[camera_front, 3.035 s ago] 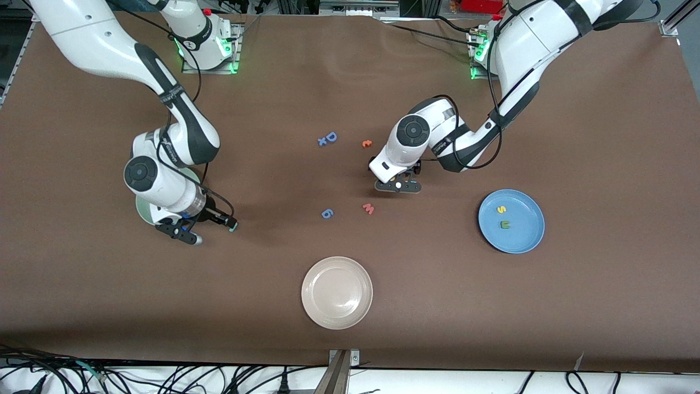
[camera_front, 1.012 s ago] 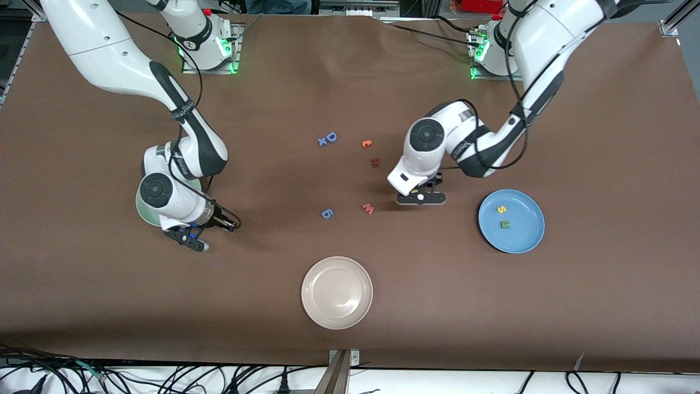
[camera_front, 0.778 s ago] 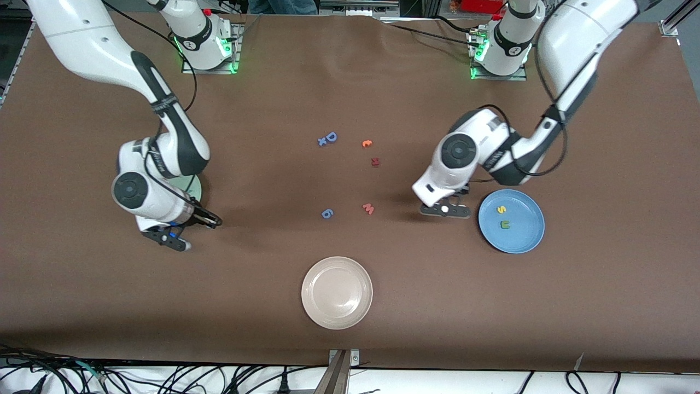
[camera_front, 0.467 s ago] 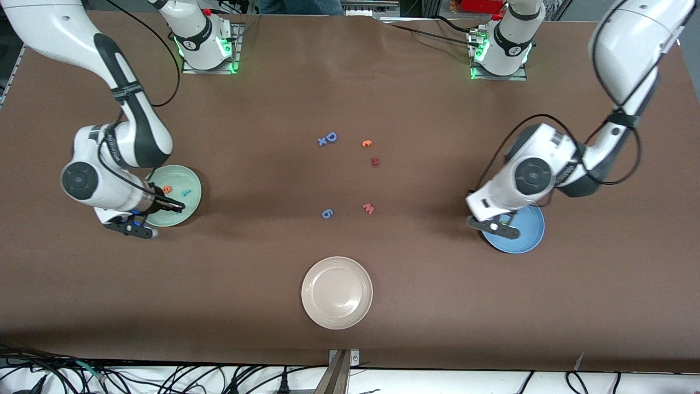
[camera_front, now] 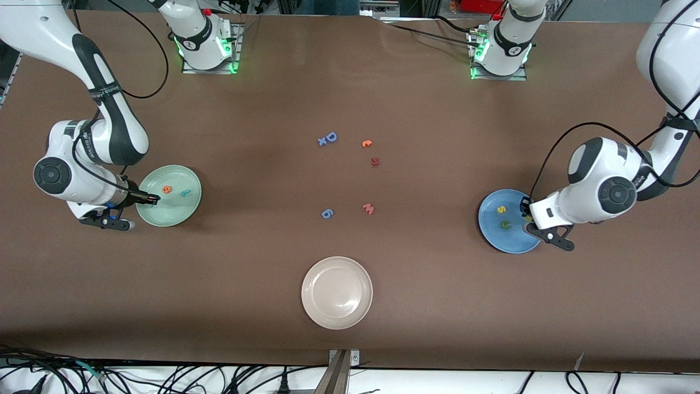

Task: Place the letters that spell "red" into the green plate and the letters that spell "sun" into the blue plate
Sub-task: 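Drop the teal b on the mint plate and yellow on the blue plate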

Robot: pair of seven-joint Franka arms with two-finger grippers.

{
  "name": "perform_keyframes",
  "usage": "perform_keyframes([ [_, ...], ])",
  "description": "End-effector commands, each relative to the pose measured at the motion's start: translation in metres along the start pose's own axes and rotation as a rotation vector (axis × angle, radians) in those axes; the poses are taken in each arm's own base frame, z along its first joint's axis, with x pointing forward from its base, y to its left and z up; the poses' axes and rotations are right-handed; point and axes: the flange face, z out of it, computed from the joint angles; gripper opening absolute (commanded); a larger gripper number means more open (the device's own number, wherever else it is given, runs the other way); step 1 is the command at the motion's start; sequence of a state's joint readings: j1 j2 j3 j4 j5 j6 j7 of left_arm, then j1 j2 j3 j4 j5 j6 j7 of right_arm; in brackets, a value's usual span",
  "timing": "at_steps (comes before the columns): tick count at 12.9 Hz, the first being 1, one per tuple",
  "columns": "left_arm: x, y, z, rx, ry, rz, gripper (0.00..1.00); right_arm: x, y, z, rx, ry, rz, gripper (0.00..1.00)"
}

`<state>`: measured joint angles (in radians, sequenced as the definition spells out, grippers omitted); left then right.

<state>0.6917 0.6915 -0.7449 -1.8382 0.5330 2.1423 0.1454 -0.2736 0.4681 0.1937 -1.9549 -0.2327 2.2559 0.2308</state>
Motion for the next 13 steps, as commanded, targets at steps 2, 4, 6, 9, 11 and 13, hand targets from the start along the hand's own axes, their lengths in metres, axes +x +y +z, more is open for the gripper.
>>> perform_keyframes([
  [2,0.007,0.011,0.008,0.016,0.011,0.049,0.09,-0.003,0.001,-0.003,-0.003,0.013,0.002,0.76],
  [4,0.006,0.015,0.01,0.014,0.005,0.051,0.97,-0.003,-0.002,-0.01,-0.002,0.023,-0.002,1.0],
  [6,0.007,0.019,0.005,0.021,0.004,0.054,1.0,-0.004,-0.01,-0.02,0.004,0.038,0.009,1.0],
  [9,0.009,0.032,-0.025,0.043,0.009,0.055,1.0,-0.015,-0.056,-0.044,0.004,0.042,0.106,1.0],
  [11,0.016,0.058,-0.06,0.07,0.014,0.012,1.0,-0.031,-0.1,-0.055,0.015,0.038,0.166,1.0],
  [13,0.018,0.078,-0.085,0.079,-0.002,-0.043,1.0,-0.044,-0.131,-0.076,0.01,0.055,0.17,1.0],
])
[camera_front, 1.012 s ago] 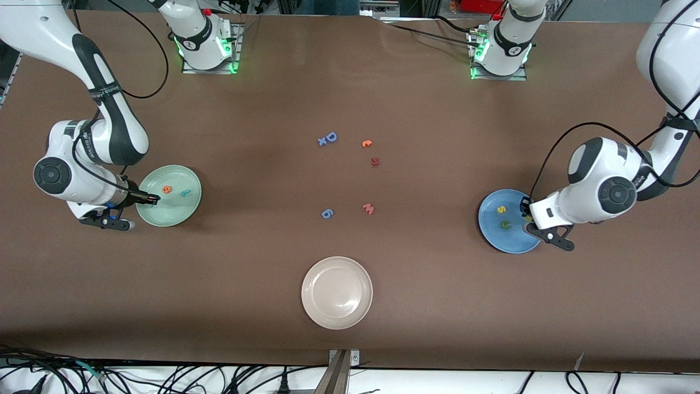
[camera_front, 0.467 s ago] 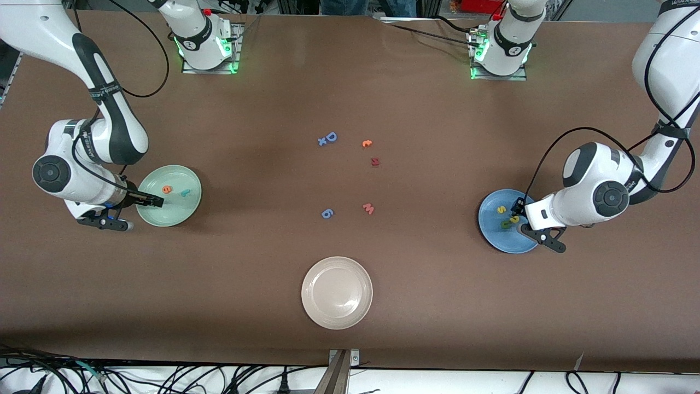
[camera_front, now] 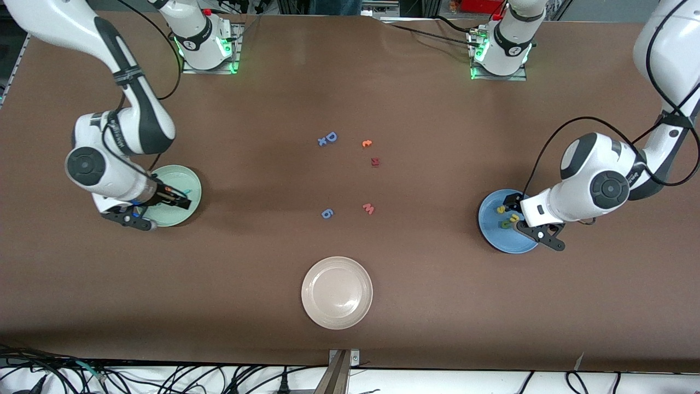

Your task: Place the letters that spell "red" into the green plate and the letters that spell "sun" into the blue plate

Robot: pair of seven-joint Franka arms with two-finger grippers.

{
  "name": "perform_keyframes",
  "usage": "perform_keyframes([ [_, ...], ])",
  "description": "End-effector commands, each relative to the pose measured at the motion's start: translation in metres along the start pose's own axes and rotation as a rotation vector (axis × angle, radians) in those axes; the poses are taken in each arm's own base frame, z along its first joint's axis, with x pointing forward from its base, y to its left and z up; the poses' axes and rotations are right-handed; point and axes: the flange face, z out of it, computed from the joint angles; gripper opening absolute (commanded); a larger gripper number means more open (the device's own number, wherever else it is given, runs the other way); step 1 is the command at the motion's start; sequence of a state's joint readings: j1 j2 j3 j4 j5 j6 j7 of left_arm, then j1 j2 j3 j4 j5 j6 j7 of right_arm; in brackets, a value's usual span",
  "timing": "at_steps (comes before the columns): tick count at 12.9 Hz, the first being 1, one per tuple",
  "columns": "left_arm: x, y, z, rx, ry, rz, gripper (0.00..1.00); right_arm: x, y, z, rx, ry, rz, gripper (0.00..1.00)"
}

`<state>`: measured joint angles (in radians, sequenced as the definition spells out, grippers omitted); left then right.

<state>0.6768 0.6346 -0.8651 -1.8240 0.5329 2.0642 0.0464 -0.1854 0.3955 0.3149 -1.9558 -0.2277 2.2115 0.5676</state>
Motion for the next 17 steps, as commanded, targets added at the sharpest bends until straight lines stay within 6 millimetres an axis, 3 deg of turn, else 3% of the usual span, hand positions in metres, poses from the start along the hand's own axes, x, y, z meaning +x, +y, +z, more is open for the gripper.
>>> perform_keyframes([
  [1,-0.005,0.021,-0.043,0.033,-0.035,-0.097,1.0,-0.023,-0.017,-0.032,0.002,-0.005,0.034,1.0],
  [3,-0.005,0.028,-0.101,-0.004,-0.058,-0.161,1.0,-0.033,-0.016,-0.07,0.082,-0.034,0.098,1.0],
  [5,-0.006,0.02,-0.159,-0.028,-0.077,-0.194,1.0,-0.041,-0.006,-0.111,0.078,-0.052,0.095,1.0],
  [7,-0.009,0.018,-0.191,-0.033,-0.07,-0.2,1.0,-0.044,0.01,-0.158,0.112,-0.082,0.007,1.0],
  [8,-0.012,0.019,-0.2,-0.037,-0.08,-0.195,1.0,-0.044,0.019,-0.175,0.109,-0.093,-0.036,1.0],
  [10,-0.02,0.03,-0.238,0.026,-0.042,-0.204,1.0,-0.038,0.042,-0.207,0.1,-0.1,-0.051,1.0],
  [13,-0.027,0.032,-0.25,0.01,-0.038,-0.26,1.0,-0.034,0.063,-0.249,0.085,-0.099,-0.096,1.0],
  [15,-0.034,0.019,-0.255,-0.066,-0.025,-0.346,1.0,-0.031,0.079,-0.263,0.057,-0.093,-0.123,1.0],
  [17,-0.041,0.021,-0.266,-0.054,-0.013,-0.384,1.0,-0.031,0.087,-0.278,0.061,-0.091,-0.151,1.0],
])
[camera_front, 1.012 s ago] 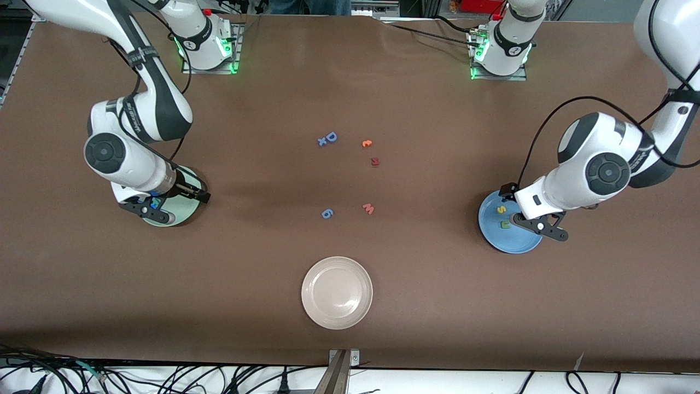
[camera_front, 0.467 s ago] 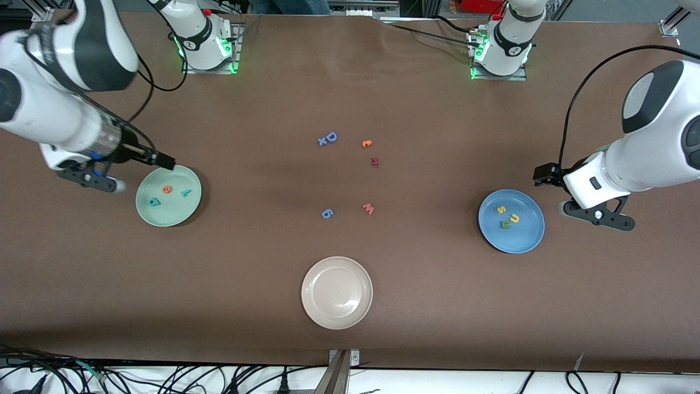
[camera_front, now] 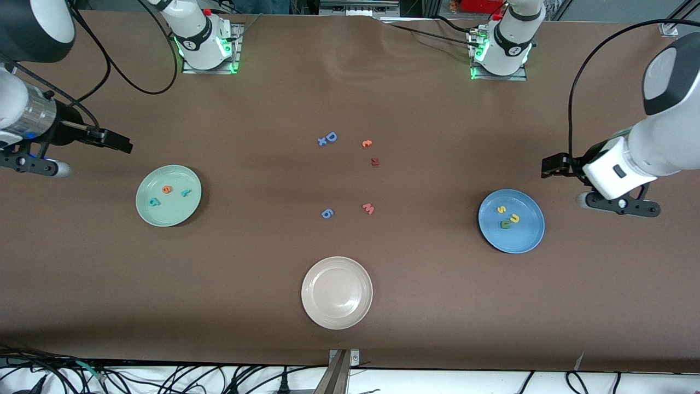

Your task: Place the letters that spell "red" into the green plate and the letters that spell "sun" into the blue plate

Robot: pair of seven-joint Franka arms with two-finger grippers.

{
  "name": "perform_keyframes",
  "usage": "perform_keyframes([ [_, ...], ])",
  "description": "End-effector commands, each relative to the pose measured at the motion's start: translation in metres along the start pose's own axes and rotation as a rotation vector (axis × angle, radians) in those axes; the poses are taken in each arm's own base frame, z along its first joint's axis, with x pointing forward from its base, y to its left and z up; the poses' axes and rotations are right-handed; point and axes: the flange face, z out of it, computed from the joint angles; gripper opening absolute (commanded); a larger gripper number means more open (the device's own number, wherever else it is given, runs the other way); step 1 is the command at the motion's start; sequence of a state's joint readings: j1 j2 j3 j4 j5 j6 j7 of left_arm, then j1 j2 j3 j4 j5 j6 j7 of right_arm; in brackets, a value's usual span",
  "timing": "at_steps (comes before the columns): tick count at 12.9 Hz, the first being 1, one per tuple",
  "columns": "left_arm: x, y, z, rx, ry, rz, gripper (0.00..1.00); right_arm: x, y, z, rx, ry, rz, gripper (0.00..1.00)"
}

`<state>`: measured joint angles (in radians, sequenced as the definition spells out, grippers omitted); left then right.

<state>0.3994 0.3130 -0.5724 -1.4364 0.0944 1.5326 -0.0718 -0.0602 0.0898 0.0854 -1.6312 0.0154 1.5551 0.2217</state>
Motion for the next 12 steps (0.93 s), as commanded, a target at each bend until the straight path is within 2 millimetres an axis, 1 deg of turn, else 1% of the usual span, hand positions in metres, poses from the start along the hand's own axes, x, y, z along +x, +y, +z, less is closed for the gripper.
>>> perform_keyframes([
  [1,-0.015,0.0,-0.023,0.025,0.036,-0.038,1.0,-0.002,0.003,-0.023,-0.014,0.006,-0.04,1.0],
  [3,-0.021,0.006,-0.04,0.054,0.133,-0.016,1.0,-0.008,-0.009,-0.027,-0.022,0.006,-0.06,1.0],
  [4,-0.026,0.007,-0.038,0.053,0.151,-0.014,1.0,-0.013,-0.018,-0.034,-0.029,0.013,-0.076,1.0],
  [5,-0.031,0.009,-0.034,0.029,0.157,-0.024,1.0,-0.014,-0.02,-0.037,-0.029,0.024,-0.081,1.0],
  [6,-0.037,0.009,-0.036,0.007,0.184,-0.035,1.0,-0.015,-0.019,-0.039,-0.027,0.03,-0.081,1.0],
  [9,-0.064,0.011,-0.039,0.029,0.206,0.019,1.0,-0.016,-0.015,-0.043,-0.023,0.04,-0.077,1.0],
  [12,-0.081,0.006,-0.036,0.039,0.22,0.011,1.0,-0.015,-0.008,-0.049,-0.007,0.079,-0.077,1.0],
])
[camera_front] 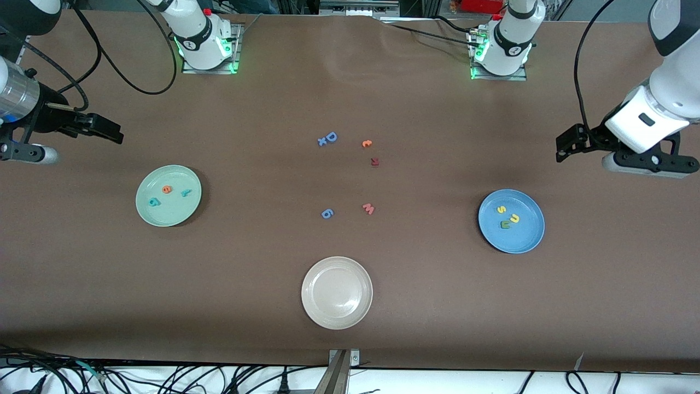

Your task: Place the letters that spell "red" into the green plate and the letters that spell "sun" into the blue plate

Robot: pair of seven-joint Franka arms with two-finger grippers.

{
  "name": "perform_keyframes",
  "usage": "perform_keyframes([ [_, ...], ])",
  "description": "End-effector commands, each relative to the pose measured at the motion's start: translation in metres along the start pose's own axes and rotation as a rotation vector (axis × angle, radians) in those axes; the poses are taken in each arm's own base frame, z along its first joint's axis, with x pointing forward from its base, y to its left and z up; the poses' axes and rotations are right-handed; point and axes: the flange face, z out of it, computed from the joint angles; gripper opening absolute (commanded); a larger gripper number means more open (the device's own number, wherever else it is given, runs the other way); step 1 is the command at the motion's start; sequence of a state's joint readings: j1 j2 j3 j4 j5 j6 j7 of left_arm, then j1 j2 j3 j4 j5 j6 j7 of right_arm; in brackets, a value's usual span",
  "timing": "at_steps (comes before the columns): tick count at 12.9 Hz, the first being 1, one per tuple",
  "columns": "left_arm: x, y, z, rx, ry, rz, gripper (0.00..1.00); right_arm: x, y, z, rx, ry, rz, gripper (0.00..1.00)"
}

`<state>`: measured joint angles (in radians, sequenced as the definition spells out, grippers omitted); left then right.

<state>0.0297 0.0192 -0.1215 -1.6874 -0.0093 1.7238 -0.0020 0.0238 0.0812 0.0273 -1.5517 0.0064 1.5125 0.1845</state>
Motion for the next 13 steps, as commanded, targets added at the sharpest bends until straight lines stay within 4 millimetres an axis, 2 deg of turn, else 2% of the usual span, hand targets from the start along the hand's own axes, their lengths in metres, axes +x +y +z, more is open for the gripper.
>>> perform_keyframes([
  [1,-0.019,-0.005,-0.002,-0.013,0.029,0.017,1.0,-0.003,0.008,-0.01,0.001,0.029,-0.009,1.0],
  [4,-0.017,-0.003,-0.004,-0.012,0.029,0.017,1.0,0.003,0.008,0.0,-0.003,-0.002,-0.006,1.0],
  [13,-0.02,-0.005,-0.009,-0.012,0.007,0.015,1.0,0.005,0.011,0.002,0.002,-0.006,0.0,1.0],
])
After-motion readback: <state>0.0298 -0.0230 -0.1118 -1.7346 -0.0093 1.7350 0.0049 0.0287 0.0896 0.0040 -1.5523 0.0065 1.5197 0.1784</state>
